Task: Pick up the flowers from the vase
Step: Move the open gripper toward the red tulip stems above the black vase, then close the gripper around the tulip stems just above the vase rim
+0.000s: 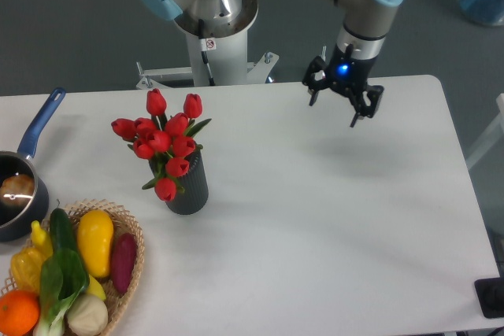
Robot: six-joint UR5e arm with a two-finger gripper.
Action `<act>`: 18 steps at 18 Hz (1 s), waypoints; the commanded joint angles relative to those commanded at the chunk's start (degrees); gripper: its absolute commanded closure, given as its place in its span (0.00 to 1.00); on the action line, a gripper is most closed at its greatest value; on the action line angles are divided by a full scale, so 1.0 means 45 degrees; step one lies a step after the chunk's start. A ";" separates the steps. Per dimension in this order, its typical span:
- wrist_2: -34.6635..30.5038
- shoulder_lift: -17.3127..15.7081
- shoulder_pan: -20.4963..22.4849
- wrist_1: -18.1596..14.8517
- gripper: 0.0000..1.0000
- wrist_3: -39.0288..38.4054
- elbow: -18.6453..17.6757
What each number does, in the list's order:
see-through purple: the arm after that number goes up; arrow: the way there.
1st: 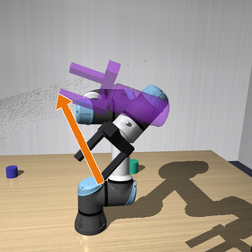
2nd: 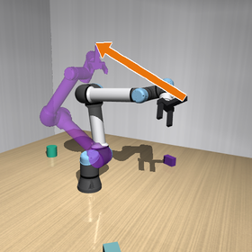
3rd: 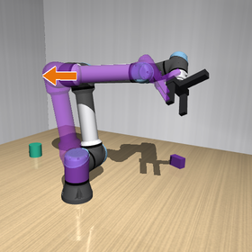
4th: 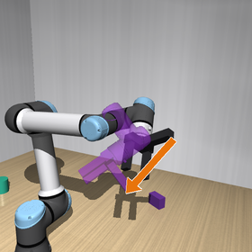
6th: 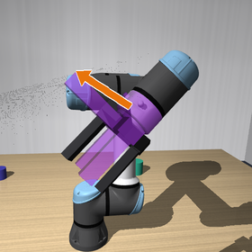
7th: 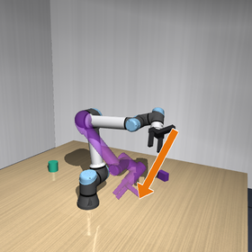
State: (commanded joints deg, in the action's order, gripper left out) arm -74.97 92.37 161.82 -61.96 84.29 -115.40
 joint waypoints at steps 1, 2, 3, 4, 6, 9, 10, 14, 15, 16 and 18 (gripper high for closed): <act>0.0233 -0.0039 -0.0215 0.0000 0.00 0.0000 -0.0117; 0.0834 -0.0058 -0.0488 -0.0058 0.00 -0.0039 -0.0176; 0.1652 -0.0039 -0.0781 -0.0059 0.00 -0.0116 -0.0216; 0.2318 -0.0058 -0.0977 -0.0059 0.00 -0.0195 -0.0313; 0.3356 -0.0039 -0.1328 -0.0059 0.00 -0.0293 -0.0333; 0.4060 -0.0117 -0.1798 -0.0117 0.00 -0.0293 -0.0353; 0.4469 -0.0137 -0.1915 -0.0253 0.00 -0.0293 -0.0353; 0.6052 -0.0293 -0.2053 -0.0371 0.00 -0.0273 -0.0333; 0.6423 -0.0293 -0.2111 -0.0371 0.00 -0.0273 -0.0333; 0.6794 -0.0254 -0.2189 -0.0371 0.00 -0.0273 -0.0314; 0.7264 -0.0234 -0.2209 -0.0371 0.00 -0.0273 -0.0314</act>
State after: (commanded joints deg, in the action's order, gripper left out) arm -42.28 91.32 151.88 -63.63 83.06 -116.81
